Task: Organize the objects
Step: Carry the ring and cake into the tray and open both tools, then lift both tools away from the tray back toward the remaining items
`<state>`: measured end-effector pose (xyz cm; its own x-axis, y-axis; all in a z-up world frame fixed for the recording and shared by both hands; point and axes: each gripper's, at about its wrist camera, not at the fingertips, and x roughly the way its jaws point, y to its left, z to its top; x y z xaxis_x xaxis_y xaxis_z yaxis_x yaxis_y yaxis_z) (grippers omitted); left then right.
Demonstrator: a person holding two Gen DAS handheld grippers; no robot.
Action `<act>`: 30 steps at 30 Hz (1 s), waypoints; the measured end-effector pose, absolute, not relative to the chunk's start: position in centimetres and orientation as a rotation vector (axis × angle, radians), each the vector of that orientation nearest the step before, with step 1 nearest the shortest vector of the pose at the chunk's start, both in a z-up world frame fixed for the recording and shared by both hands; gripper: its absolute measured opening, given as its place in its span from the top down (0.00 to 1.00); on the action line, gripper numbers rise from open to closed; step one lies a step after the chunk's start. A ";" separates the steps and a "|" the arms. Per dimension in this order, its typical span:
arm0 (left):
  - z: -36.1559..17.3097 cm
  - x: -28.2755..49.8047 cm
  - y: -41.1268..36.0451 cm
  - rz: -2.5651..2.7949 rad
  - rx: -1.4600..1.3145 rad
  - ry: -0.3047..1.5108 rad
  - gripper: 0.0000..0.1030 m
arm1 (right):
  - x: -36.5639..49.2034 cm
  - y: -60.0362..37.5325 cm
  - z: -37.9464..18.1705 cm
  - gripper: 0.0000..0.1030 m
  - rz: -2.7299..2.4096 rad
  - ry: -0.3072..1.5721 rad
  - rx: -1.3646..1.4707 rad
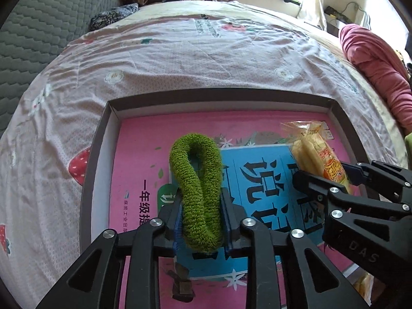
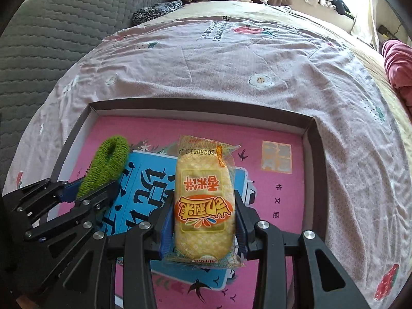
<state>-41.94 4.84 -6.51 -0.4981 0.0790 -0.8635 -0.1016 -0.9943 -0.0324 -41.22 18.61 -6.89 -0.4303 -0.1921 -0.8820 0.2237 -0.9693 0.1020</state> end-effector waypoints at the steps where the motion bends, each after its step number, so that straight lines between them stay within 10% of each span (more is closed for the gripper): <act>1: -6.5 -42.0 4.8 2.636 -1.517 0.027 0.69 | -41.3 18.6 -7.0 0.61 -2.465 0.051 1.523; 16: -4.7 -41.1 3.5 2.686 -1.531 0.012 0.26 | -40.4 19.5 -5.1 0.44 -2.476 -0.043 1.513; 30: 3.1 -33.6 1.3 2.795 -1.371 -0.014 0.14 | -31.9 21.4 2.9 0.20 -2.537 -0.078 1.366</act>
